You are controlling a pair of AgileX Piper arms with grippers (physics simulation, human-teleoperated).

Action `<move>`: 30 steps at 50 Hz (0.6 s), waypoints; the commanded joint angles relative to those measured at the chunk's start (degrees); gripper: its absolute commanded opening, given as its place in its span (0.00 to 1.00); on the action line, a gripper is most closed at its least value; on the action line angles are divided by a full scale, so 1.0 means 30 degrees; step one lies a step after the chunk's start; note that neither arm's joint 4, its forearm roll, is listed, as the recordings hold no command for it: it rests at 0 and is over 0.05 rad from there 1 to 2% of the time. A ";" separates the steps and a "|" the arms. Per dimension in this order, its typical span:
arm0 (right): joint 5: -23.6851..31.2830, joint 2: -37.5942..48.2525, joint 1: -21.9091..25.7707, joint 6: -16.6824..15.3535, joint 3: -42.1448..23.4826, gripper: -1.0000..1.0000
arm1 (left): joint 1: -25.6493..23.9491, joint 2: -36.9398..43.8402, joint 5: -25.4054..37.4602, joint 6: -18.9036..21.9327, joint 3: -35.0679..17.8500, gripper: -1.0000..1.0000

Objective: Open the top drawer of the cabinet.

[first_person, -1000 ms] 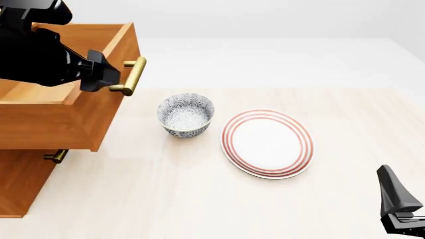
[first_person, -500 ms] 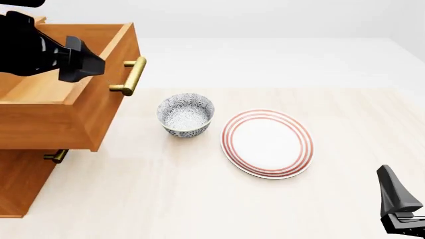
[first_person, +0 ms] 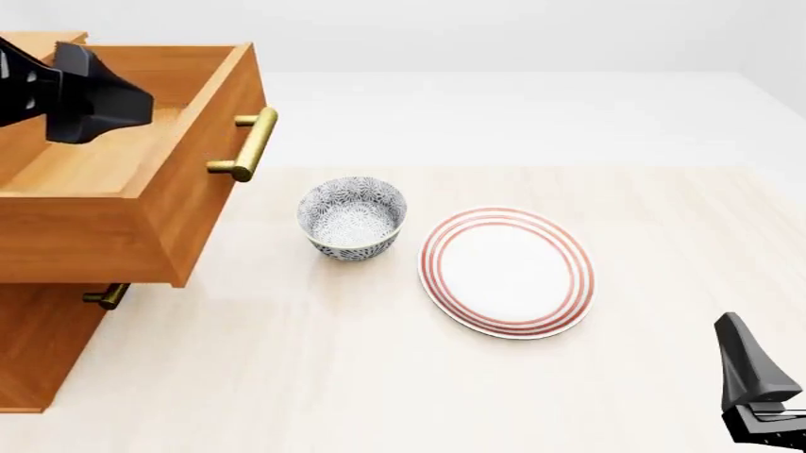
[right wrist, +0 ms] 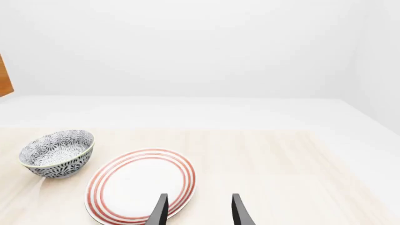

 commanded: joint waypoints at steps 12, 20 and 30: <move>0.0002 0.0001 0.0001 0.0002 0.0000 1.00 | 0.0664 -0.1964 0.0305 -0.0362 -0.0102 1.00; 0.0001 0.0001 0.0000 -0.0001 0.0000 1.00 | 0.1202 -0.2749 0.0557 -0.0202 -0.0680 1.00; 0.0000 0.0000 0.0002 0.0002 0.0000 1.00 | 0.1519 -0.3037 0.1105 -0.0105 -0.1714 1.00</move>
